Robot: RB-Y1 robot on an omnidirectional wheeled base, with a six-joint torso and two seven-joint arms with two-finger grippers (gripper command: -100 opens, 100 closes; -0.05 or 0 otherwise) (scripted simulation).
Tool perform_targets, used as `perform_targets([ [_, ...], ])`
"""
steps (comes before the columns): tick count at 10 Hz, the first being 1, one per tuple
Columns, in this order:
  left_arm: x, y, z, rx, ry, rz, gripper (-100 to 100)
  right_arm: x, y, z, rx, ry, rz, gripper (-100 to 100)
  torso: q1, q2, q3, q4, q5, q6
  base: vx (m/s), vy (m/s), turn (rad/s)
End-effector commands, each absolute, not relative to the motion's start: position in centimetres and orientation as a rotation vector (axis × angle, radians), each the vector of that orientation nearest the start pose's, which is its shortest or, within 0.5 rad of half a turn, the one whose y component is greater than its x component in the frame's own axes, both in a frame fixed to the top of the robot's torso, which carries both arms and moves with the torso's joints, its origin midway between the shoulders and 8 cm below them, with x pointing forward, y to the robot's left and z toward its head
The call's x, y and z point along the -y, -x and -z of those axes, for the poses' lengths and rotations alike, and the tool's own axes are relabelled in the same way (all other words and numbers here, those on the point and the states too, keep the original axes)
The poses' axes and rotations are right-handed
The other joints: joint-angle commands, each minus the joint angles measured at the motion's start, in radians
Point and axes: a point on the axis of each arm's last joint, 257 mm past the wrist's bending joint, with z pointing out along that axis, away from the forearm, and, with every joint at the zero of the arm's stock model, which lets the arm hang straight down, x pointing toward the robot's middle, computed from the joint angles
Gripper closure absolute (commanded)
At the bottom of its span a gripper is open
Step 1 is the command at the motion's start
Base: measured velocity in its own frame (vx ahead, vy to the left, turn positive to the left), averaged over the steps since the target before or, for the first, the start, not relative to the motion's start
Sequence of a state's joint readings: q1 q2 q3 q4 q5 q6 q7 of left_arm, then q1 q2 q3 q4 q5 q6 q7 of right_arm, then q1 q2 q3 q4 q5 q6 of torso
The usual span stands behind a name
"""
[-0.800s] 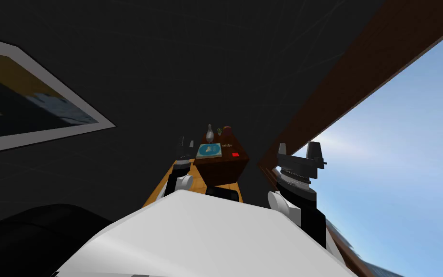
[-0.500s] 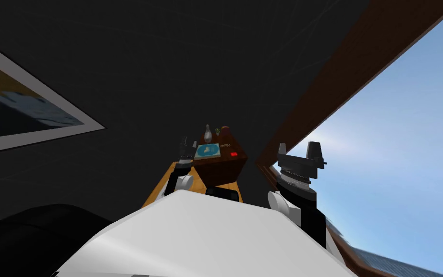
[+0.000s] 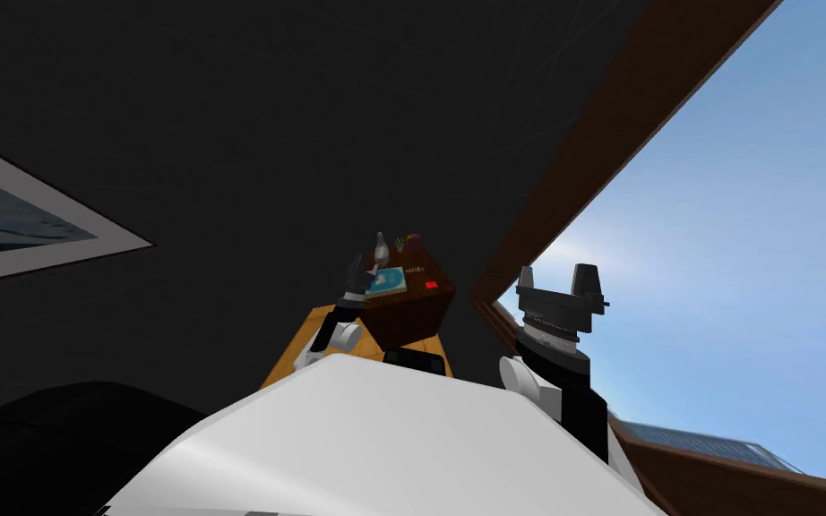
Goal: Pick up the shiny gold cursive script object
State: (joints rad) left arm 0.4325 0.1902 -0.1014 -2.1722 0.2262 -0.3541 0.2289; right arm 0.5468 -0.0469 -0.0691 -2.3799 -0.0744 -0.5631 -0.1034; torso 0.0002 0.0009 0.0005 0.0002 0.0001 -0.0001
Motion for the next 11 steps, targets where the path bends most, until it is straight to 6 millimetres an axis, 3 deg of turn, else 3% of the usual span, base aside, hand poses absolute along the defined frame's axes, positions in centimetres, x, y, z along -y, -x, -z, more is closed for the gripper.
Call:
perform_targets([
  [1,-23.9,-40.4,5.0,-0.784,1.009,1.755,-100,29.9,-30.4,-6.7,-0.501,-0.589,-1.395,0,0.0,0.0,0.0,0.0,0.0,0.0,-0.023,-0.006,-0.201],
  [6,-21.1,-43.2,8.0,-0.929,1.157,1.886,-100,29.9,-30.4,-6.7,-0.501,-0.589,-1.395,0,0.0,0.0,0.0,0.0,0.0,0.0,-0.02,0.0,-0.182],
  [11,-19.7,-45.0,10.7,-1.075,1.272,1.929,-100,29.9,-30.4,-6.7,-0.501,-0.588,-1.396,0,-0.002,0.0,0.0,0.0,-0.001,0.001,-0.015,0.006,-0.147],
])
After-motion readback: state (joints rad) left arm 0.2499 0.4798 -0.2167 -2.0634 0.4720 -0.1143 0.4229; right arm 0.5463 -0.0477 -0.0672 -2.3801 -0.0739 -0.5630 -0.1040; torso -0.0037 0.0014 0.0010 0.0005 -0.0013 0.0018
